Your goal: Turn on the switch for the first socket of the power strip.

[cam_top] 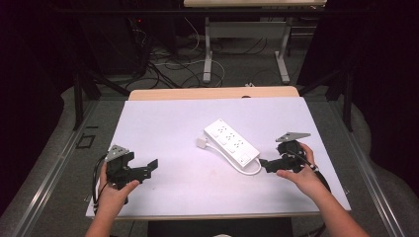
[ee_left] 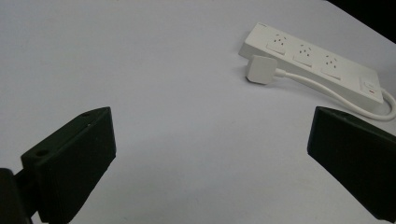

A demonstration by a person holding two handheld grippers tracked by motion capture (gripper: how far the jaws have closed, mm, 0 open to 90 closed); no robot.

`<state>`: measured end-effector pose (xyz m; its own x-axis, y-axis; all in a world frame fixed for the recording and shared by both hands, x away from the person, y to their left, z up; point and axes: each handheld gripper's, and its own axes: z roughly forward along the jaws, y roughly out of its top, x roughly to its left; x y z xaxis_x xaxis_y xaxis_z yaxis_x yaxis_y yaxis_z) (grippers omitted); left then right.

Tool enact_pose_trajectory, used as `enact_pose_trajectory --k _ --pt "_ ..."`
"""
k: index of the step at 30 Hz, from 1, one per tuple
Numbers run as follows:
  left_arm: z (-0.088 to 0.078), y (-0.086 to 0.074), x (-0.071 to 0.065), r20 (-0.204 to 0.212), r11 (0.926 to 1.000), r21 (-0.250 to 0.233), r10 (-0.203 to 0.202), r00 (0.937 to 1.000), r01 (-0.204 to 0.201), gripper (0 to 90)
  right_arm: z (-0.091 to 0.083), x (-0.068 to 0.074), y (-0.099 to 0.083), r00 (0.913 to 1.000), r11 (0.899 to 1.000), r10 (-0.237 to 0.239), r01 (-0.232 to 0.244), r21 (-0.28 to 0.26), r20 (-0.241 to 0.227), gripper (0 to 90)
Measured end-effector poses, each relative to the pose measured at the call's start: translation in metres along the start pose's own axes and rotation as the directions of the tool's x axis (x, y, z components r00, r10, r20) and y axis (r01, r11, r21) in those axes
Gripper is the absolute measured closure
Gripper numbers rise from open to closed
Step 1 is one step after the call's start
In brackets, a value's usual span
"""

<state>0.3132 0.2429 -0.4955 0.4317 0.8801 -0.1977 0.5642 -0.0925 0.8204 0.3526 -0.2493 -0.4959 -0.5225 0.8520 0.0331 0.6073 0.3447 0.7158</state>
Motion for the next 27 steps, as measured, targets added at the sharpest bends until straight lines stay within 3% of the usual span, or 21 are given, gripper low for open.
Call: enact_pose_trajectory --k 27 --pt "0.001 0.0 0.0 0.006 0.9999 0.012 0.004 1.0 -0.004 1.1 0.007 0.001 0.035 0.9996 0.996 -0.006 0.008 0.09 -0.027 3.2"
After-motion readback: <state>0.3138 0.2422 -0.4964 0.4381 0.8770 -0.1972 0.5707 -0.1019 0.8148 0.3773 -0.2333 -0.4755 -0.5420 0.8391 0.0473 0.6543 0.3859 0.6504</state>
